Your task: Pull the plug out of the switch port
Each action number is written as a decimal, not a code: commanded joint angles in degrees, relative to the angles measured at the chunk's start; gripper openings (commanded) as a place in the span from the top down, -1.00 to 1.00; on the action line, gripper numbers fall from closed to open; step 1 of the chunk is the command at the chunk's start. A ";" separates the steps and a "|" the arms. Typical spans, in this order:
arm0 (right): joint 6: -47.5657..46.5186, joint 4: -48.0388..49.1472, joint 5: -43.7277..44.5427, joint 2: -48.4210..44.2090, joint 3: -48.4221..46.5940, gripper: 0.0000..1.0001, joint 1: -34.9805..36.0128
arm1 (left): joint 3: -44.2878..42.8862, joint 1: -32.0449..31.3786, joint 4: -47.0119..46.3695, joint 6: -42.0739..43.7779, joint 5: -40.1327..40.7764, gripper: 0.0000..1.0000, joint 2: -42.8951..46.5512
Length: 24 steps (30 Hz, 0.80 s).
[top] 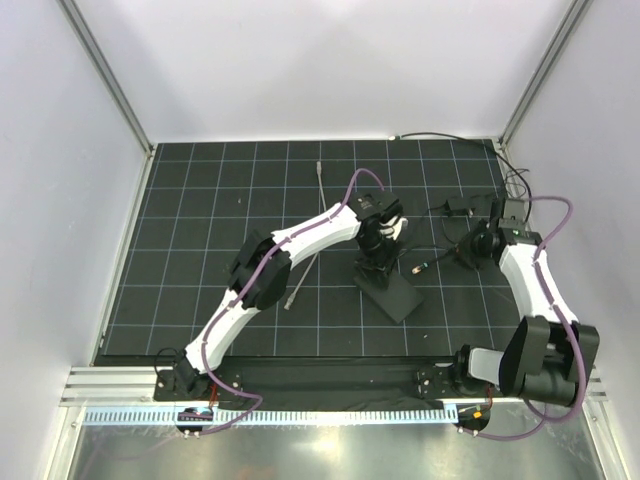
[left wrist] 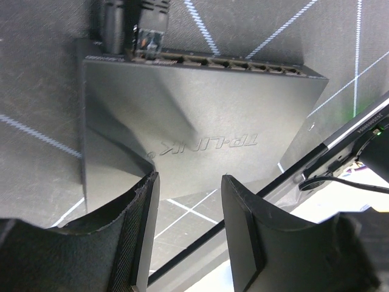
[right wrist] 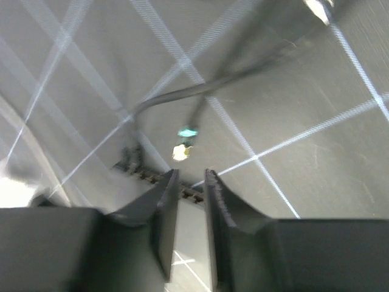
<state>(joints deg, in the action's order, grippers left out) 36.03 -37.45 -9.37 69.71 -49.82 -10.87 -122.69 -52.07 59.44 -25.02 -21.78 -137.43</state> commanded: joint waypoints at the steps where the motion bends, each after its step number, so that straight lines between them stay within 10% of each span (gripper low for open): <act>1: 8.42 5.09 1.45 3.23 3.94 0.35 -1.61 | 0.96 0.66 -0.90 1.81 0.34 0.01 4.88; 24: 6.94 -2.80 20.62 28.63 -22.42 0.22 -10.84 | 3.42 1.62 -2.05 2.78 -2.48 -0.02 7.35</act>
<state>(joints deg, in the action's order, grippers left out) 42.22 -38.74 8.88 98.15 -70.61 -21.76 -119.72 -51.05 58.50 -23.27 -22.76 -134.17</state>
